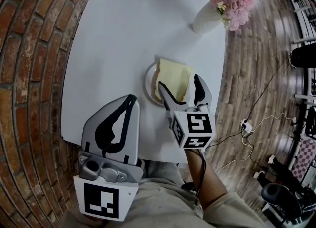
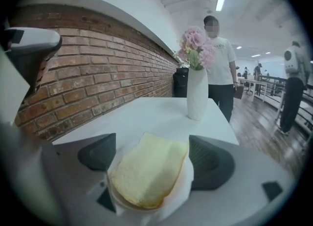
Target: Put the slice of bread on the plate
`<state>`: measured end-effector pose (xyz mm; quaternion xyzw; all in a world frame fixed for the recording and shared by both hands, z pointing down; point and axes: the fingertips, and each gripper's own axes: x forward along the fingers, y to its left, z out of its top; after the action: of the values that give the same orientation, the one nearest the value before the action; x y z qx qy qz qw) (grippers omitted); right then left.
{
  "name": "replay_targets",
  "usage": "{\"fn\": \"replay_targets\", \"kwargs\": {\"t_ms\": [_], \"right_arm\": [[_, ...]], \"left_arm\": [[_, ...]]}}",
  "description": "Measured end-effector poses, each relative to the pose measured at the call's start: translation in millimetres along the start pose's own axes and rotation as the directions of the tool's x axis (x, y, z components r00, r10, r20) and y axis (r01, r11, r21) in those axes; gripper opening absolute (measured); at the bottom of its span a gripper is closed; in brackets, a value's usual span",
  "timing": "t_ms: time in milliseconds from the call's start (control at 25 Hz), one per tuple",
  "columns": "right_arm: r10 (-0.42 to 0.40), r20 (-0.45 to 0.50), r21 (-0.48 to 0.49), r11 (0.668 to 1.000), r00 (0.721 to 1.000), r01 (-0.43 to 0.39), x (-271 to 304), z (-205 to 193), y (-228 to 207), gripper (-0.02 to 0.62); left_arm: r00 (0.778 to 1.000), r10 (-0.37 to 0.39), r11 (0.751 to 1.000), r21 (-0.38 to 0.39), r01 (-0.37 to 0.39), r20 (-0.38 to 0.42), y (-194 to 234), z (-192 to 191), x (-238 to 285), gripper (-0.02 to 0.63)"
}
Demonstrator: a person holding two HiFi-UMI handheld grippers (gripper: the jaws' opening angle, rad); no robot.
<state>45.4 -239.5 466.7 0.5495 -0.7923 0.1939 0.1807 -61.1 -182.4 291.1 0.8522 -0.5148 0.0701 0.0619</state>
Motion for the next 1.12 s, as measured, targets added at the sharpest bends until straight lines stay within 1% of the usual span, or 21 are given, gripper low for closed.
{"fn": "replay_targets", "kwargs": {"t_ms": [80, 160, 280, 400, 440, 480, 640, 840, 960, 1120], "right_arm": [[0.005, 0.014, 0.003, 1.000, 1.000, -0.005, -3.6, 2.3, 0.7, 0.451], [0.001, 0.028, 0.002, 1.000, 1.000, -0.001, -7.1, 3.5, 0.3, 0.325], [0.003, 0.047, 0.007, 1.000, 0.999, -0.003, -9.5, 5.3, 1.2, 0.231], [-0.017, 0.074, 0.012, 1.000, 0.997, 0.016, -12.7, 9.6, -1.5, 0.076], [-0.025, 0.083, 0.017, 1.000, 0.996, 0.023, -14.4, 11.3, -2.9, 0.036], [-0.030, 0.092, 0.023, 0.999, 0.995, 0.028, -16.6, 13.2, -3.9, 0.015], [-0.044, 0.152, 0.028, 0.999, 0.987, 0.040, -30.4, 29.6, -4.3, 0.008], [-0.030, 0.255, -0.022, 0.999, 0.966, 0.037, -56.5, 66.2, 4.6, 0.006], [-0.014, 0.333, -0.065, 0.997, 0.943, 0.037, -78.2, 91.7, 15.9, 0.006], [0.016, 0.426, -0.087, 0.996, 0.905, 0.024, -109.1, 119.7, 33.9, 0.006]], "left_arm": [[1.000, -0.007, 1.000, 0.002, 0.007, 0.005, -2.9, 3.3, -1.1, 0.009], [1.000, -0.011, 1.000, 0.002, 0.011, 0.006, -4.9, 4.1, -1.7, 0.011], [1.000, -0.015, 1.000, 0.005, 0.015, 0.008, -6.2, 4.0, -2.1, 0.011], [1.000, -0.017, 1.000, 0.003, 0.017, 0.004, -7.5, 1.6, -0.7, 0.011], [1.000, -0.018, 1.000, 0.001, 0.018, 0.003, -8.0, 0.7, -0.3, 0.011], [1.000, -0.019, 1.000, -0.001, 0.019, 0.002, -8.5, 0.3, -0.2, 0.009], [1.000, -0.023, 1.000, -0.002, 0.023, 0.011, -11.2, 2.1, 0.2, 0.010], [0.999, -0.032, 0.999, -0.004, 0.032, 0.018, -15.5, 4.1, 1.6, 0.010], [0.999, -0.037, 0.999, -0.004, 0.037, 0.019, -17.6, 4.3, 1.8, 0.009], [0.999, -0.040, 0.999, -0.003, 0.040, 0.022, -20.8, 5.7, 0.6, 0.010]]}}
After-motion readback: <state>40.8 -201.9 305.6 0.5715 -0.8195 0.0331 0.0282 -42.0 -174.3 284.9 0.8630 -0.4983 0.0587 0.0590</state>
